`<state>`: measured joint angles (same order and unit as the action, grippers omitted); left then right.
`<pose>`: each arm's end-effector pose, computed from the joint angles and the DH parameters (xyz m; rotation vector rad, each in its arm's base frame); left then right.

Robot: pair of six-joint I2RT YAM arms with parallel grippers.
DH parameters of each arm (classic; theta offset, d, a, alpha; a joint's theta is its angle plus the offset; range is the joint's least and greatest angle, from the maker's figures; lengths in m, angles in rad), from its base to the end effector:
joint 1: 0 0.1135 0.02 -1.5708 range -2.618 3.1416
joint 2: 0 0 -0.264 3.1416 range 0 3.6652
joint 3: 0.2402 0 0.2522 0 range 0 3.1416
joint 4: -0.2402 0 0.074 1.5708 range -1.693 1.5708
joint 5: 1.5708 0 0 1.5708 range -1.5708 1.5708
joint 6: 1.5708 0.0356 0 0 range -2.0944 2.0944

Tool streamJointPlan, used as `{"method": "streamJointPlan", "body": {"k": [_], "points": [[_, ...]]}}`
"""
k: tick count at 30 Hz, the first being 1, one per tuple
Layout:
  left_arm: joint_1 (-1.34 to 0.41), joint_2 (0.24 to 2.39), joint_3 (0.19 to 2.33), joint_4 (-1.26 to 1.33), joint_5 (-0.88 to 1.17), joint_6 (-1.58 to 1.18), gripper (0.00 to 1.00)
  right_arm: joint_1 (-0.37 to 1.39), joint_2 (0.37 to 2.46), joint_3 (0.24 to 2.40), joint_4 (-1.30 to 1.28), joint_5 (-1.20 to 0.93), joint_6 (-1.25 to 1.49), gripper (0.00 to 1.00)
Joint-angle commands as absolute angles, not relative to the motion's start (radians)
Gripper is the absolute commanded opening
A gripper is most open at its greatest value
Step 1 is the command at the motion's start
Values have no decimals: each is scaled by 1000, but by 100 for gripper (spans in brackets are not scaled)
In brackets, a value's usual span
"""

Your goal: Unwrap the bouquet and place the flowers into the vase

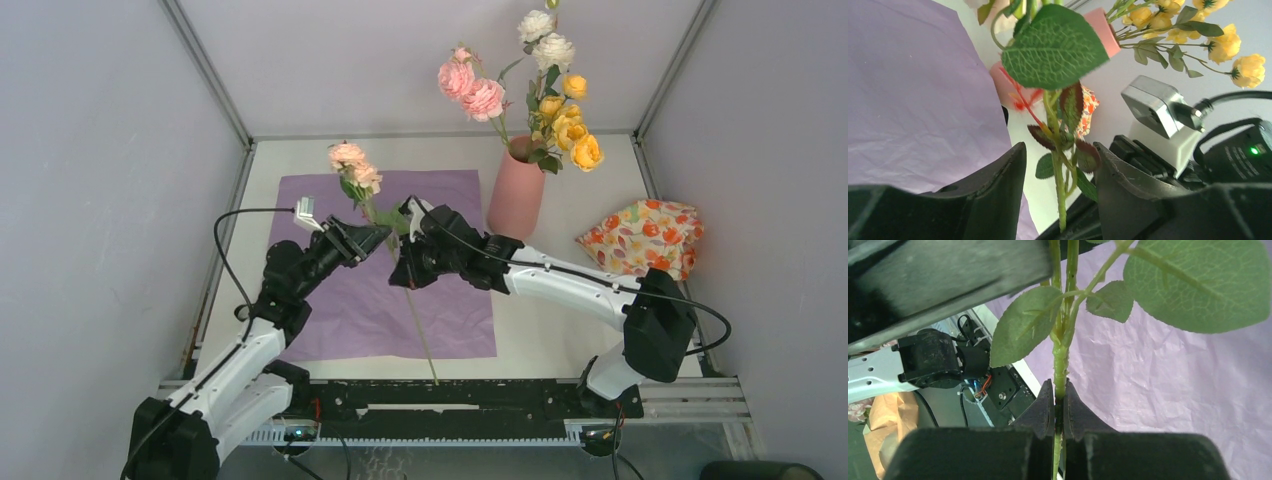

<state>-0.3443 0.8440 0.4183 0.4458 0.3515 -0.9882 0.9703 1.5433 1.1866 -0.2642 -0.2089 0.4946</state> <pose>0.1840 -0.0790 0.2664 -0.2433 1.6935 -1.2966 0.1927 0.2944 0.2848 -0.6843 2.2790 1.0022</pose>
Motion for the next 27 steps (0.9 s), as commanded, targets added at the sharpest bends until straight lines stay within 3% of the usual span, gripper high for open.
{"method": "streamJointPlan", "body": {"k": [1,9,15,20,22,27], "points": [[-339,865,453,524,368,-1002,56,1005,1501,1190,-247,-176,463,0],[-339,867,520,453,351,-933,51,1040,1489,1190,-252,-154,473,0],[-339,868,600,377,337,-889,18,1046,1471,1190,-266,-123,469,0],[-339,896,659,399,351,-890,5,1046,1448,1190,-264,-93,463,0],[-339,913,695,411,360,-888,3,1041,1428,1190,-266,-70,459,7],[-341,994,807,464,369,-920,2,1002,1351,1190,-299,32,476,42]]}}
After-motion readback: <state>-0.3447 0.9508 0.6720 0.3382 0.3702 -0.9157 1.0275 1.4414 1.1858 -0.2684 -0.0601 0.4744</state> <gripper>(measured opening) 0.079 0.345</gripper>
